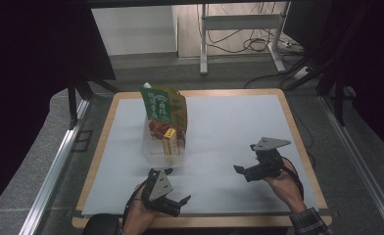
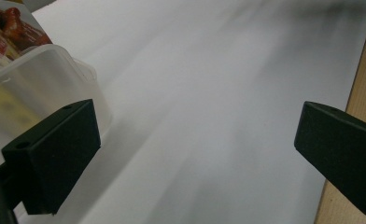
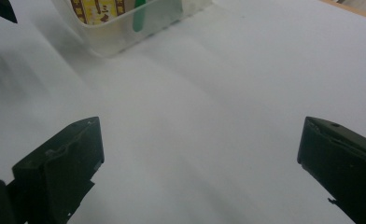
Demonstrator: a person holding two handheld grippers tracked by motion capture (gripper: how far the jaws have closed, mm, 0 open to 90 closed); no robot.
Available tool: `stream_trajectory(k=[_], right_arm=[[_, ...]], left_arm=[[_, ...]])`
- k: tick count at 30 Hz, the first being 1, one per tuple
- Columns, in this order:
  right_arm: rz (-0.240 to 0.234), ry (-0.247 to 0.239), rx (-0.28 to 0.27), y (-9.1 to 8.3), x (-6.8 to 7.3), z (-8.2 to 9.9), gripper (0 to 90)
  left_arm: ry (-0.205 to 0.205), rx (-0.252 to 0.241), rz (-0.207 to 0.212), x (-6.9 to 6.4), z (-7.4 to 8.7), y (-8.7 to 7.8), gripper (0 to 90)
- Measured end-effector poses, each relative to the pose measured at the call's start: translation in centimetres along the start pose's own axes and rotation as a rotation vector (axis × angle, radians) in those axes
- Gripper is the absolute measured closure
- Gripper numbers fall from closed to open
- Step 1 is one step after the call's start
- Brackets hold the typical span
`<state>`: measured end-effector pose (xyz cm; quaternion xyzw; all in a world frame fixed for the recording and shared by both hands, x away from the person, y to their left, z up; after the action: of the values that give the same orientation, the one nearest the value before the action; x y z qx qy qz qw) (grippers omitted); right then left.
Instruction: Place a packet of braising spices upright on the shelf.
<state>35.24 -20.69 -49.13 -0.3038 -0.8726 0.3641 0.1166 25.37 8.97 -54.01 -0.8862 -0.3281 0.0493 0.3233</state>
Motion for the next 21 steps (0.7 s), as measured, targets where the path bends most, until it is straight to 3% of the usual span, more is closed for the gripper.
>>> stream_trajectory(k=[21], right_arm=[[0.082,0.042,0.018,-2.6,-0.9,4.1,0.2]], left_arm=[[-0.028,0.001,0.005,0.5,0.2,-0.2,0.0]])
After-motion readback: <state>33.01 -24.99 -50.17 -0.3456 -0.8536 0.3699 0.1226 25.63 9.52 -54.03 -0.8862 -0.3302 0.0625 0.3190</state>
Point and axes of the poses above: each handheld gripper's, and its own axes: y roughly forward along the jaws, z roughly out of its underside, x roughly to its left, the point moved 4 cm from there along y, roughly forward along the jaws, and after that the axes turned 7 degrees about x, right-handed, at the moved point
